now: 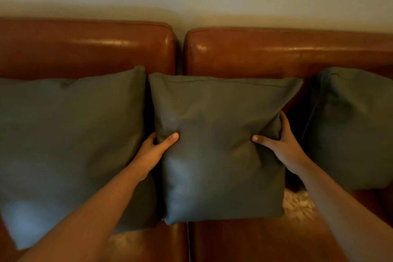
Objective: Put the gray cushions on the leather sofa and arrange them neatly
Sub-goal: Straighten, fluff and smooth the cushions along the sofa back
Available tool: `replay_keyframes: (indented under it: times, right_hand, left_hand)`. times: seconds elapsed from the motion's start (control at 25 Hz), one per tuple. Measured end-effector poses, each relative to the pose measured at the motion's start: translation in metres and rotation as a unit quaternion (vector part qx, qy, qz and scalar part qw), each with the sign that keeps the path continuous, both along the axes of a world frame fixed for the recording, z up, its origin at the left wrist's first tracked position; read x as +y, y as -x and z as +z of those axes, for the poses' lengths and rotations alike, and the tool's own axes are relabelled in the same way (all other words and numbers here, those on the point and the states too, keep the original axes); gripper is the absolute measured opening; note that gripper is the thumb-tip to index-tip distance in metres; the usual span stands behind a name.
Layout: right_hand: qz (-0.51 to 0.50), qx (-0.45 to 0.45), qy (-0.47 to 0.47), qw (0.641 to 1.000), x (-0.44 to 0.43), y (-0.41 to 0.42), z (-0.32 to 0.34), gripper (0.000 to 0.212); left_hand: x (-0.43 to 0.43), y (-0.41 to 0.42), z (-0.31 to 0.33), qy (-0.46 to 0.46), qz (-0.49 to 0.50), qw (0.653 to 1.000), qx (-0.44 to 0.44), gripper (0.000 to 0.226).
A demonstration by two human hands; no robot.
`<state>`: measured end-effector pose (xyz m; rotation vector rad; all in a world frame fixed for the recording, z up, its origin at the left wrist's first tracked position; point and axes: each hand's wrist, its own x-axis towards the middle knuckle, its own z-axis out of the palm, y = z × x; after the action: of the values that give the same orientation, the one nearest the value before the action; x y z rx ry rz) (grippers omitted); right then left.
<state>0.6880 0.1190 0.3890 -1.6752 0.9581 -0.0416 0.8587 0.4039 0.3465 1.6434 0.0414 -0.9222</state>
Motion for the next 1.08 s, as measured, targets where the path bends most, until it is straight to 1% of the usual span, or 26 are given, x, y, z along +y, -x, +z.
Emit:
replay_keyframes:
  times: [0.04, 0.12, 0.16, 0.2, 0.24, 0.28, 0.32, 0.4, 0.44, 0.48, 0.56, 0.64, 0.68, 0.8, 0.96, 1.08]
  right_hand:
    - [-0.01, 0.011, -0.006, 1.0, -0.001, 0.001, 0.002, 0.138]
    - [-0.021, 0.026, -0.02, 0.999, -0.008, 0.003, 0.009, 0.135]
    - [-0.03, 0.02, -0.037, 0.999, -0.012, 0.002, 0.012, 0.135]
    - [-0.047, 0.009, -0.055, 0.997, -0.015, 0.002, 0.014, 0.133]
    - [-0.065, 0.001, -0.058, 0.996, -0.017, 0.0, 0.013, 0.126]
    - [-0.09, -0.004, -0.046, 0.995, -0.018, -0.001, 0.01, 0.112]
    - [-0.125, -0.012, -0.023, 0.992, -0.02, -0.003, 0.005, 0.094]
    - [-0.216, -0.042, 0.03, 0.975, -0.024, -0.006, -0.005, 0.05]
    - [-0.243, -0.045, 0.057, 0.967, -0.025, -0.01, -0.007, 0.037]
    - [-0.25, -0.038, 0.083, 0.964, -0.024, -0.014, -0.009, 0.033]
    - [-0.245, -0.033, 0.103, 0.963, -0.022, -0.018, -0.008, 0.035]
    - [-0.242, -0.057, 0.092, 0.964, -0.018, -0.02, -0.006, 0.033]
    - [-0.242, -0.074, 0.082, 0.964, -0.014, -0.02, -0.005, 0.03]
    - [-0.244, -0.107, 0.061, 0.962, -0.002, -0.026, -0.001, 0.024]
    - [-0.233, -0.123, 0.036, 0.964, 0.011, -0.032, -0.002, 0.015]
    - [-0.22, -0.141, 0.016, 0.965, 0.026, -0.044, 0.0, 0.013]
  left_hand:
    - [0.0, 0.001, 0.001, 0.004, -0.011, 1.0, 0.001, 0.089]
    - [-0.011, 0.003, 0.007, 0.004, -0.01, 1.0, -0.019, 0.098]
    - [-0.019, 0.003, 0.011, 0.005, 0.002, 0.999, -0.046, 0.102]
    - [-0.029, 0.003, 0.015, 0.004, 0.015, 0.996, -0.087, 0.101]
    - [-0.039, 0.003, 0.02, -0.007, 0.03, 0.99, -0.135, 0.096]
    - [-0.048, 0.001, 0.022, -0.026, 0.045, 0.982, -0.18, 0.09]
    - [-0.055, 0.001, 0.024, -0.048, 0.057, 0.975, -0.21, 0.086]
    - [-0.066, 0.003, 0.022, -0.095, 0.075, 0.963, -0.243, 0.08]
    - [-0.068, 0.005, 0.02, -0.116, 0.082, 0.956, -0.256, 0.077]
    - [-0.067, 0.008, 0.017, -0.13, 0.095, 0.951, -0.264, 0.073]
    - [-0.066, 0.013, 0.017, -0.127, 0.128, 0.943, -0.28, 0.061]
    - [-0.062, 0.013, 0.018, -0.112, 0.159, 0.937, -0.292, 0.049]
    - [-0.059, 0.012, 0.018, -0.11, 0.174, 0.932, -0.298, 0.046]
    - [-0.05, 0.009, 0.02, -0.111, 0.203, 0.921, -0.314, 0.05]
    - [-0.035, 0.005, 0.027, -0.12, 0.207, 0.912, -0.334, 0.045]
    - [-0.018, -0.002, 0.031, -0.131, 0.211, 0.904, -0.349, 0.046]
